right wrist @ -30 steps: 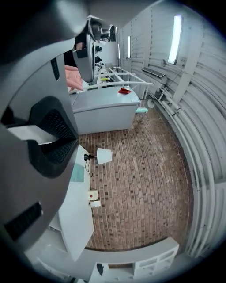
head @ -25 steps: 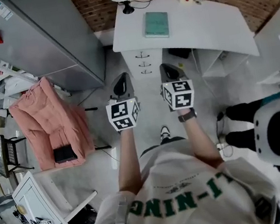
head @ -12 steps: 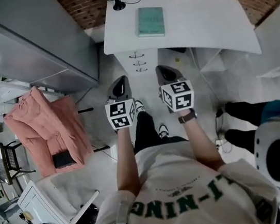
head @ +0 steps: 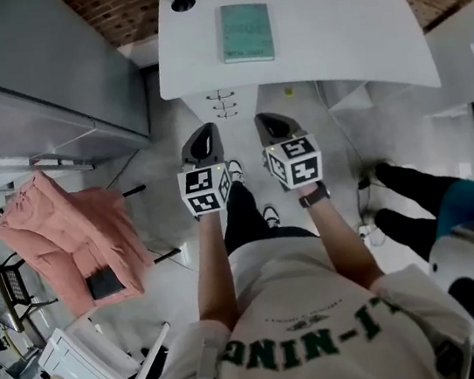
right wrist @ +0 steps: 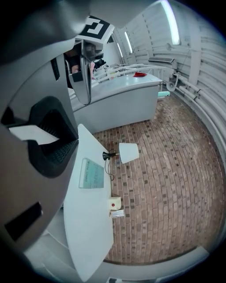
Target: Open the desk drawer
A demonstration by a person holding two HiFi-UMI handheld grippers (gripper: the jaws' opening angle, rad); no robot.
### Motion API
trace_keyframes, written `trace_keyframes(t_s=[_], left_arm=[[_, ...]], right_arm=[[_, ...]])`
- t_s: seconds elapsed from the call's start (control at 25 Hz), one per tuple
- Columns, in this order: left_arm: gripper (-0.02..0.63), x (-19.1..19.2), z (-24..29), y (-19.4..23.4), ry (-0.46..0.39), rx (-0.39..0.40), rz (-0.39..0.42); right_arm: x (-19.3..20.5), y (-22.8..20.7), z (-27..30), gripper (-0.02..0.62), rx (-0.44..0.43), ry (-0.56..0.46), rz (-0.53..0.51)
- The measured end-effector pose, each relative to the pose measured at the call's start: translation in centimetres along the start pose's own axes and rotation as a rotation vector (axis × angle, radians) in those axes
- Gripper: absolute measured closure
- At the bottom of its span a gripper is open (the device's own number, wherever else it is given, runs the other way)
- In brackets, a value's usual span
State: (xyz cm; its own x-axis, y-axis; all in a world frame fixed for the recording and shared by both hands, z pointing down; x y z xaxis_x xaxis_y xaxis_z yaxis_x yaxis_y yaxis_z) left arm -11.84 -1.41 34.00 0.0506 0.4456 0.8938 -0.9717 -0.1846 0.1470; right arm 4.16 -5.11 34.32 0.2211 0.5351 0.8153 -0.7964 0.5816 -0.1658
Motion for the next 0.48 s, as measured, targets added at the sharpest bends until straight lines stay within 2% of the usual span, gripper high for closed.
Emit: trace_keyframes(t_s=[0.24,0.48], left_arm=[[0.606,3.0,4.0,2.4,0.092,0.027,-0.056],[0.606,6.0,6.9,5.0,0.142,0.006,-0.146]], right_arm=[[2.2,-1.3,4.5,0.6,0.014,0.041,0.061],[4.3,-2.2,8.0,0.6,0.024,0.083,0.131]])
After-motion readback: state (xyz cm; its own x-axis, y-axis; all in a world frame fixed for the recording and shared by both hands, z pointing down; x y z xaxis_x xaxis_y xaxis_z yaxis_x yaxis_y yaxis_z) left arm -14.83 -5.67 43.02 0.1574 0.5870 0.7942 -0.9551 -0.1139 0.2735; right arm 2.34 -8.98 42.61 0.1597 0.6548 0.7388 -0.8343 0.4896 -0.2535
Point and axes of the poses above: the fingertips, and each gripper's own axes: z forward along the fingers, y to its left, x out of its underside, the point moved 6 cm from there along -z, backward along the fingers, and after that the axes turned 4 degrees about y, right-handed, at the moved point
